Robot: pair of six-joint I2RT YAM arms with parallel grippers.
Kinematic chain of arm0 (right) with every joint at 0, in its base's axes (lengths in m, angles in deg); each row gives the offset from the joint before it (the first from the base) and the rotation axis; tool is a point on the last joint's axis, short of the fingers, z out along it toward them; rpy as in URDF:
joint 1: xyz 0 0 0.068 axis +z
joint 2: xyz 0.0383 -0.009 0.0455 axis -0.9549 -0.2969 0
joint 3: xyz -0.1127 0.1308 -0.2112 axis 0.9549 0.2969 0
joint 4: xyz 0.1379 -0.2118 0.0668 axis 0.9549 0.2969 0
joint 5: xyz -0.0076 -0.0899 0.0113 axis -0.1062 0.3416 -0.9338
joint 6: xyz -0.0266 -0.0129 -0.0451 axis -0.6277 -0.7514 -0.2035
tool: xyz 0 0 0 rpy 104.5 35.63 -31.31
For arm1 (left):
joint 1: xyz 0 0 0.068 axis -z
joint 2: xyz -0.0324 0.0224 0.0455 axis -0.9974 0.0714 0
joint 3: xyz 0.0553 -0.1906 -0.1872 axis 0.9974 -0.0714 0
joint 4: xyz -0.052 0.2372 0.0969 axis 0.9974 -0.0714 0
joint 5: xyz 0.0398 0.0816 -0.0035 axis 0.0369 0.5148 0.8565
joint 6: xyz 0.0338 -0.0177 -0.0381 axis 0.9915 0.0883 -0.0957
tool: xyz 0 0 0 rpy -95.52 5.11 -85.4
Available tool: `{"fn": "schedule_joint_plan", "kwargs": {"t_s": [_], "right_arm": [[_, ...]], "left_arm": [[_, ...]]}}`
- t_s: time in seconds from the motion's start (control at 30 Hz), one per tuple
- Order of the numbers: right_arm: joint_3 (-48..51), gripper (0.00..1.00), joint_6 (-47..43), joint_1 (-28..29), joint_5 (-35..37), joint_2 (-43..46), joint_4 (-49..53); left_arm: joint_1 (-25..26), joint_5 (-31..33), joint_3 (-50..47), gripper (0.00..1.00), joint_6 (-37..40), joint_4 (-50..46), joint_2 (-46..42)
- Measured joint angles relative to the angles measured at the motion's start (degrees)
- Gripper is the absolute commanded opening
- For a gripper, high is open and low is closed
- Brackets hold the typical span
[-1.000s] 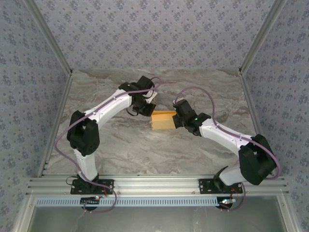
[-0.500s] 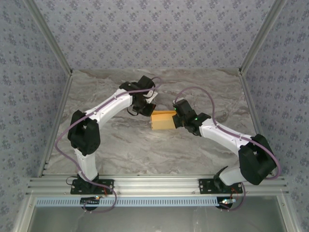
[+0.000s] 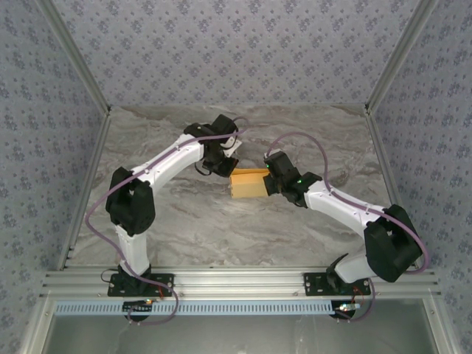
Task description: Fold the paper box
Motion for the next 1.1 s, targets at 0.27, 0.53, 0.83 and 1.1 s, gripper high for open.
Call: {"fn": "schedule_joint_plan", "kwargs": {"t_s": [0.27, 0.53, 0.83, 1.1], "right_arm": [[-0.20, 0.00, 0.00, 0.00, 0.00, -0.13, 0.17], [-0.20, 0.00, 0.02, 0.00, -0.02, -0.13, 0.17], [-0.20, 0.00, 0.04, 0.00, -0.02, -0.13, 0.15], [-0.20, 0.00, 0.17, 0.00, -0.02, -0.13, 0.15]], "left_arm": [[0.00, 0.37, 0.42, 0.00, 0.55, -0.33, 0.39], [0.44, 1.22, 0.98, 0.00, 1.05, -1.16, 0.63], [1.01, 2.97, 1.57, 0.00, 1.49, -1.66, 1.05], [1.42, 4.00, 2.08, 0.00, 1.49, -2.10, 1.29]]}}
